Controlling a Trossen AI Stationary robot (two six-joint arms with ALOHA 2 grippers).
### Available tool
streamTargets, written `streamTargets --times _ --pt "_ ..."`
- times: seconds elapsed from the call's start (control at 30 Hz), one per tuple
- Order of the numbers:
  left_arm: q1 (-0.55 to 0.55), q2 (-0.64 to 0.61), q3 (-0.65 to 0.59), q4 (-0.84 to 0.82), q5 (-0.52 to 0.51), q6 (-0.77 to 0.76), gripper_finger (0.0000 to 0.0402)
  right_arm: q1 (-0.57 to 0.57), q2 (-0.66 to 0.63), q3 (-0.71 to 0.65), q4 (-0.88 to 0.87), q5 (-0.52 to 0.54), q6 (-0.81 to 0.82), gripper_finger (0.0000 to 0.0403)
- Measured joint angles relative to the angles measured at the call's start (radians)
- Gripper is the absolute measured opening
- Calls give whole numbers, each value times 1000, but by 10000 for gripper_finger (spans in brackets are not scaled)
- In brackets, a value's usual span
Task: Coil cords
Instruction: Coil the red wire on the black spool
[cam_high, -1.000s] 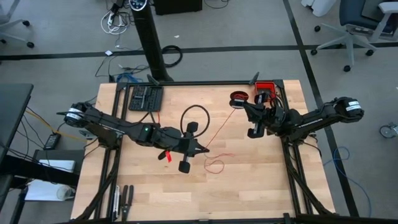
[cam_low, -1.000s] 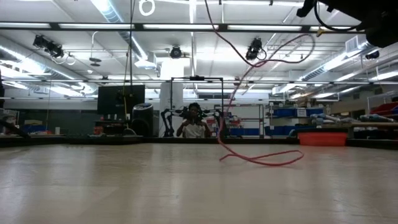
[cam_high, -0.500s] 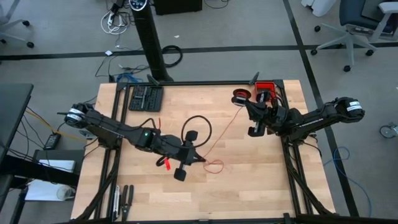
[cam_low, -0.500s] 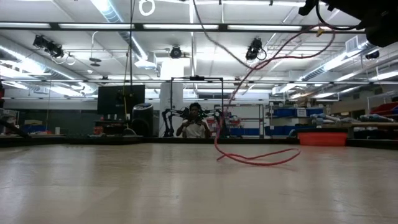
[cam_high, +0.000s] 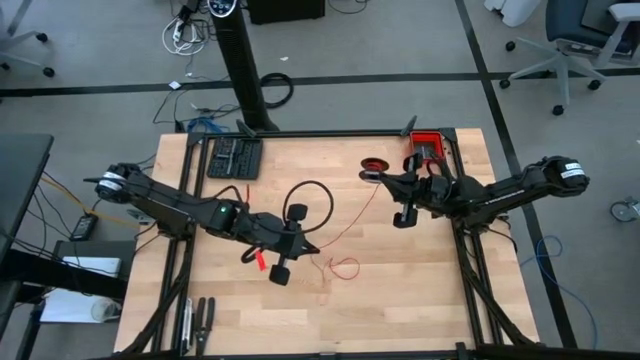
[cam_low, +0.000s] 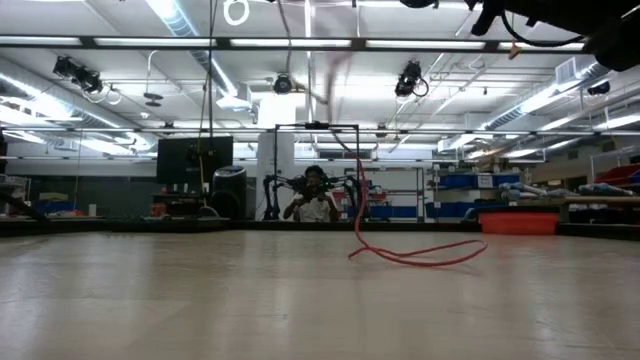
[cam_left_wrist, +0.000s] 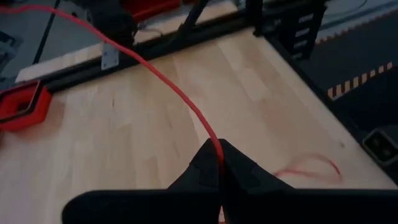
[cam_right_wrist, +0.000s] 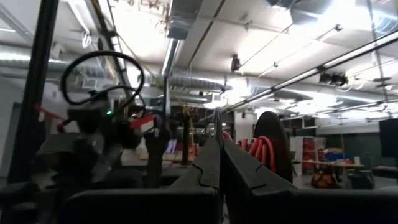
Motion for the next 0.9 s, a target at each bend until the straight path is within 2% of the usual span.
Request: streamTargets --times 0.3,0.47,0.7,0.9 --pt "0 -27 0 -138 -97 -34 0 46 -104 0 -155 15 7 2" --pt "1 -27 0 -187 -98 -46 0 73 -166 0 -284 45 9 2" --pt "2 -31 0 -237 -119 -50 0 75 -241 0 -545 35 129 2" --pt "3 -31 0 -302 -159 -76 0 75 -290 0 -647 3 216 2"
